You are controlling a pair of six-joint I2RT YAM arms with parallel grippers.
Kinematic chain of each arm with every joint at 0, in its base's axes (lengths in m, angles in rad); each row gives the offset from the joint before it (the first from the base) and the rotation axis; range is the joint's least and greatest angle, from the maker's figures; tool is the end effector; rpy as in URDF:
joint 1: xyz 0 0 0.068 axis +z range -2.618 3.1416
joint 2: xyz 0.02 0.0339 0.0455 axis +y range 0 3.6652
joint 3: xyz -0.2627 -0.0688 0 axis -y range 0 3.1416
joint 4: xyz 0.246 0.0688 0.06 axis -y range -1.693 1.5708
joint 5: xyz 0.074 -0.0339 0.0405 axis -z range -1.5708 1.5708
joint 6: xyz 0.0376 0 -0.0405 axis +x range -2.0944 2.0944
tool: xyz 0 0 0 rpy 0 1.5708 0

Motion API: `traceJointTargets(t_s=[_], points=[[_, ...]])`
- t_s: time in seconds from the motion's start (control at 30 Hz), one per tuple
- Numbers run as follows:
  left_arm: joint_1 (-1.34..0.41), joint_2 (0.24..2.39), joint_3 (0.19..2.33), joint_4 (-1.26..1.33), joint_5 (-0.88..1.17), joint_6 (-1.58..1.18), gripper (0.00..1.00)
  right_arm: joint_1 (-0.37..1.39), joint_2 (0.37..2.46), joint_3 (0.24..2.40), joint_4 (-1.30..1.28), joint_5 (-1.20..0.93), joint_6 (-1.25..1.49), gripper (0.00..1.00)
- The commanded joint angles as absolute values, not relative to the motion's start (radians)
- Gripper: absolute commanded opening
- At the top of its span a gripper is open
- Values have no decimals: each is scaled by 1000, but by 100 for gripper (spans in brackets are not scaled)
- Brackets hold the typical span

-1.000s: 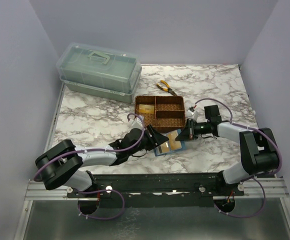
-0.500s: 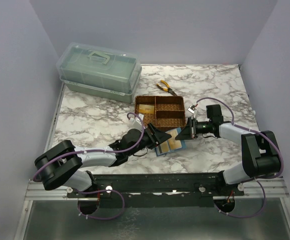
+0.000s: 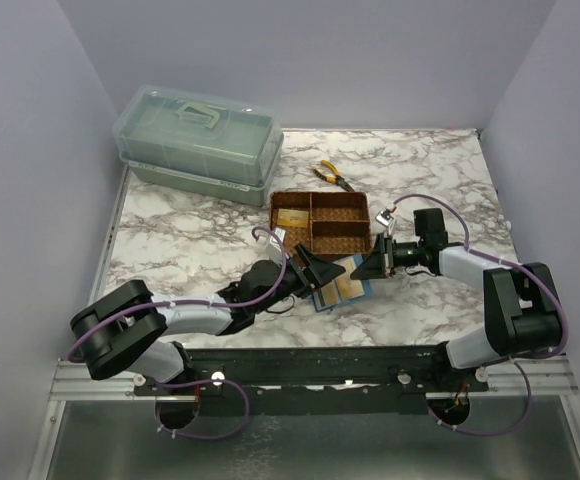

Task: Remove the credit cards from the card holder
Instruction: Remove the credit card from the card holder.

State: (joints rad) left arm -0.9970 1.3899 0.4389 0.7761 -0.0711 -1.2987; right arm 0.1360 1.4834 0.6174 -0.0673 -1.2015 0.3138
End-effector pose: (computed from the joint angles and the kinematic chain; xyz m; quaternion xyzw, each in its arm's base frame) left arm 0.1511 -0.2289 0.1871 -0.1376 0.7536 -0.5745 0.2884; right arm 0.2472 0.0692 0.1563 -0.1069 0.7960 0.5809 0.1323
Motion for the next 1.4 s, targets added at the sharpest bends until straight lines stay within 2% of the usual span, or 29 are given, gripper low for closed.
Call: traceJointTargets(t_s=[0.0,0.5,1.17,1.27,1.37], points=[[-1001,1431,422,898,-45,-1320,81,130,1454,600,-31,-1273,330,0],[-1003,1396,375,929,-87,-1266,85,130,1462,598,-25,-1280,319,0],[-1003,1383,358,931,-113,-1295,86,129,1450,595,-15,-1304,327,0],[-1002,1388,344,932,-113,-1345,96,129,1452,597,-14,-1304,327,0],[-1002,1393,338,944,-95,-1360,97,129,1447,597,-15,-1303,327,0]])
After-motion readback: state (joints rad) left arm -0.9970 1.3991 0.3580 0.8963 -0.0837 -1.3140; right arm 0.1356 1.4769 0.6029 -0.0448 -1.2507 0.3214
